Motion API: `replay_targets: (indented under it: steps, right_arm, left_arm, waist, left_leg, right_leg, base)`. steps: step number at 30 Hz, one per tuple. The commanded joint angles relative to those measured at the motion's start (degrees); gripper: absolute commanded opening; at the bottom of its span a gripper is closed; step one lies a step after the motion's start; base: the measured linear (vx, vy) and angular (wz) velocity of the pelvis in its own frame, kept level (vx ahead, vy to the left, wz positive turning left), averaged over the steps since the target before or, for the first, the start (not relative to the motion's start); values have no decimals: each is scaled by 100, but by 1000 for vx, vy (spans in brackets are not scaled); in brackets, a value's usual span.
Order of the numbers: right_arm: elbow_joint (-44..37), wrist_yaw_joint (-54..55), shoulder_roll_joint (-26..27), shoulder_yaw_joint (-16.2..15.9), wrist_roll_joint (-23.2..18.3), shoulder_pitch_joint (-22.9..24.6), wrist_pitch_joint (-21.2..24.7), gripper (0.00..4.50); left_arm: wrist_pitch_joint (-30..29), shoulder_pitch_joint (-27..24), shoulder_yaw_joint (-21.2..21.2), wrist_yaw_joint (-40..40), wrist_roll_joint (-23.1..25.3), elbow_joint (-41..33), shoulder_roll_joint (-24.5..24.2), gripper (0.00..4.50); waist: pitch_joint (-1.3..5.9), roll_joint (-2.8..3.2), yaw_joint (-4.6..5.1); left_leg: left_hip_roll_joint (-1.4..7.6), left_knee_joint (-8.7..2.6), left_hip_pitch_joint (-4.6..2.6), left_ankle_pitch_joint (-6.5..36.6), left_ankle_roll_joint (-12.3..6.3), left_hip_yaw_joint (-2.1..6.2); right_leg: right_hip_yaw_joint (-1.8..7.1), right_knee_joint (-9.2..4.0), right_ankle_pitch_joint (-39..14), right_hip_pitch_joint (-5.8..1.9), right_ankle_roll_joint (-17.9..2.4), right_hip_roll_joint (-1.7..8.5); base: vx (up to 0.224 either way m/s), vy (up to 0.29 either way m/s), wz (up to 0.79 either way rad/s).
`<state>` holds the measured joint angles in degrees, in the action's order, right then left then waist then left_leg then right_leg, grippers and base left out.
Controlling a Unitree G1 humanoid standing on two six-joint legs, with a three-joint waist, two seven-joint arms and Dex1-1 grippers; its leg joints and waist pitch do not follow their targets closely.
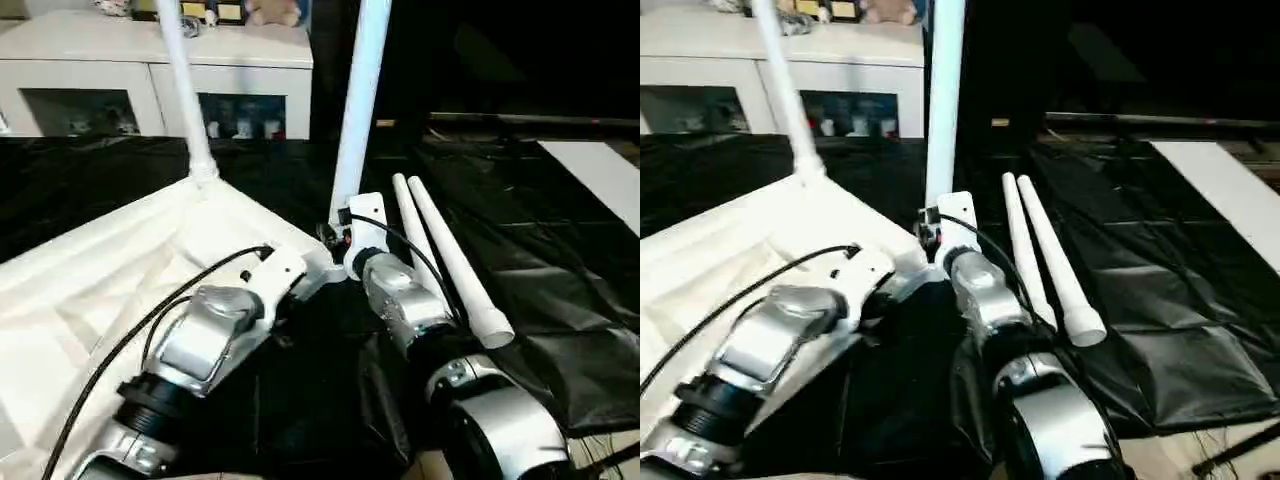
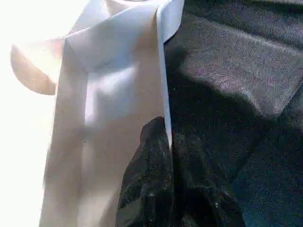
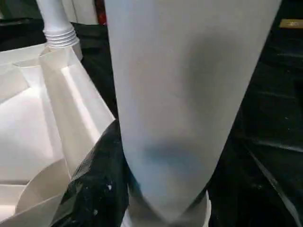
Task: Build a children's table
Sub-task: Rotate leg to tighten
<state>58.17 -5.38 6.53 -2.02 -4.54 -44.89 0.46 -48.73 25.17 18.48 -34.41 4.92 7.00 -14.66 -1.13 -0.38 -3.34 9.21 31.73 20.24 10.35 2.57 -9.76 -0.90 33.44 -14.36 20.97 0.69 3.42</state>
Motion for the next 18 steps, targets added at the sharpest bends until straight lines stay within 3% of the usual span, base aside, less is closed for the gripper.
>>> replay_targets:
  steps: [1, 4, 5, 7, 9, 12, 13, 15, 17, 18]
  right_arm:
    - [899, 73, 57, 28, 72, 357, 493, 186]
    - [973, 75, 54, 96, 72, 313, 434, 186]
    - [1007, 47, 62, 111, 73, 281, 342, 186]
    - [965, -195, 94, 186, -46, 253, 231, 186]
    - [869, -446, 132, 293, -193, 231, 105, 242]
    - [807, -611, 128, 304, -217, 194, 34, 259]
    - [746, -738, 111, 303, -230, 176, -18, 266]
    - [652, -904, 70, 294, -234, 146, -106, 299]
    - [555, -1102, 12, 309, -241, 127, -142, 304]
    - [481, -1263, -25, 311, -250, 130, -179, 323]
  left_arm:
    - [-21, -22, 621, -338, -257, -272, 327, 0]
    - [-39, -29, 591, -364, -222, -279, 269, 0]
    - [-52, -22, 563, -374, -218, -283, 229, 0]
    - [-23, -6, 549, -389, -209, -253, 186, 0]
    - [78, 13, 528, -415, -203, -205, 154, 0]
    - [310, 11, 501, -496, -225, -185, 117, 0]
    - [404, 3, 489, -528, -225, -185, 84, 0]
    - [635, -20, 517, -639, -196, -193, -20, 0]
    - [712, -56, 515, -700, -181, -193, -119, 0]
    - [828, -81, 518, -766, -184, -196, -185, 0]
  waist:
    - [38, 100, 37]
    - [43, 103, 39]
    - [36, 148, 28]
    - [37, 122, 34]
    - [38, 115, 24]
    - [49, 123, 12]
    - [61, 140, -31]
    - [89, 134, -40]
    - [92, 145, -53]
    - [127, 130, -87]
  left_leg:
    - [363, -576, -137, 3839, 570, 313]
    - [360, -587, -145, 3899, 568, 310]
    - [363, -584, -171, 3955, 582, 310]
    - [359, -575, -185, 4005, 563, 300]
    - [366, -569, -185, 3970, 527, 294]
    - [370, -571, -170, 3797, 505, 278]
    - [377, -564, -176, 3670, 489, 252]
    - [390, -564, -96, 3148, 448, 221]
    - [391, -550, -88, 2906, 412, 182]
    - [390, -520, -77, 2640, 341, 161]
  right_leg:
    - [208, -592, -2946, 202, -384, 472]
    - [202, -608, -2905, 202, -365, 466]
    - [210, -617, -2901, 231, -368, 468]
    - [212, -633, -2911, 244, -372, 461]
    - [221, -637, -2917, 244, -378, 472]
    - [231, -611, -2666, 223, -463, 463]
    - [245, -617, -2498, 222, -509, 471]
    - [246, -526, -1783, 142, -682, 453]
    - [243, -499, -1496, 127, -774, 439]
    - [249, -480, -1308, 95, -833, 454]
  base:
    - [0, 0, 0]
    - [0, 0, 0]
    - [0, 0, 0]
    - [0, 0, 0]
    - [0, 0, 0]
    - [0, 0, 0]
    - [0, 0, 0]
    - [0, 0, 0]
    - [0, 0, 0]
    - [0, 0, 0]
